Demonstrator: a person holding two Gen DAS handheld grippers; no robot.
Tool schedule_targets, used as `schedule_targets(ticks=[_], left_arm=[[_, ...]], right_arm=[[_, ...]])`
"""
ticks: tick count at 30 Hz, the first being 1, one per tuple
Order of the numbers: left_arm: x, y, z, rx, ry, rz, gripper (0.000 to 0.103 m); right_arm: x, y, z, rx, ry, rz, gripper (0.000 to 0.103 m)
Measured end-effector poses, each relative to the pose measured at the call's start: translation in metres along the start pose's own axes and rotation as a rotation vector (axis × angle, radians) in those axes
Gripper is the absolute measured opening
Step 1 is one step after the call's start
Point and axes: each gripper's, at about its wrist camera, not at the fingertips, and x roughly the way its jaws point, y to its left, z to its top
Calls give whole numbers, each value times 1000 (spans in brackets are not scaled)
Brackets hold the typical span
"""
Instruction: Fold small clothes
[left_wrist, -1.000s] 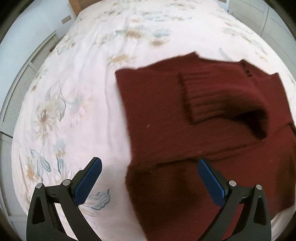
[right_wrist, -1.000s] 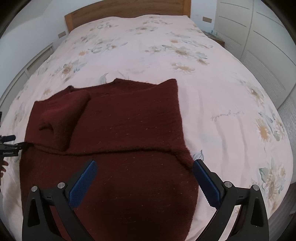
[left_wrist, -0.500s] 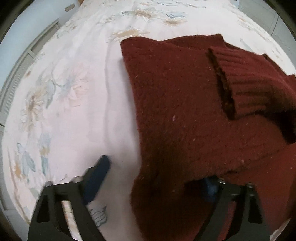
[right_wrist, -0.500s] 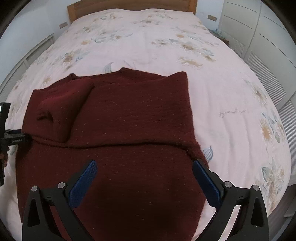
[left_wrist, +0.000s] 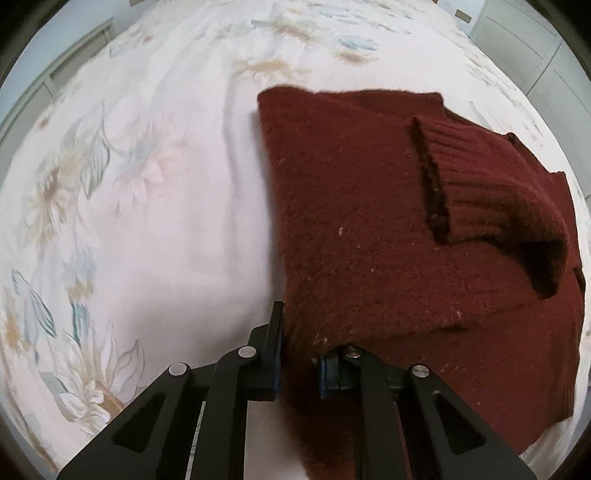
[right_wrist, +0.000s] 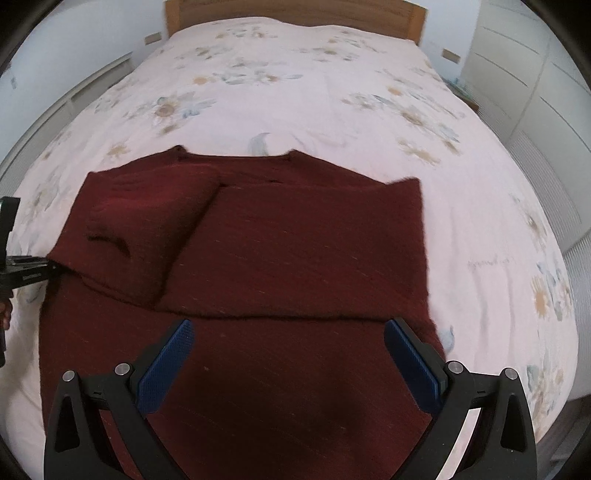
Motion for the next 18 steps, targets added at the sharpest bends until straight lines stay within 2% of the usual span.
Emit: schedule_targets(ticks=[4, 10, 11, 14, 18], left_arm=[[2, -5, 0, 9, -8, 8, 12], [0, -5, 0, 9, -15, 9, 12], [-3, 10, -14, 8, -15, 7, 12], [-4, 13, -14, -2, -6, 8, 12], [0, 9, -10, 3, -3, 4, 12]], right_arm=[[5, 32, 18, -88, -7, 8, 102], [19, 103, 56, -259, -32, 49, 102], [23, 116, 63, -289, -35, 55, 102], [43, 158, 76, -383, -14, 77, 102], [73, 193, 83, -476, 30, 57, 102]])
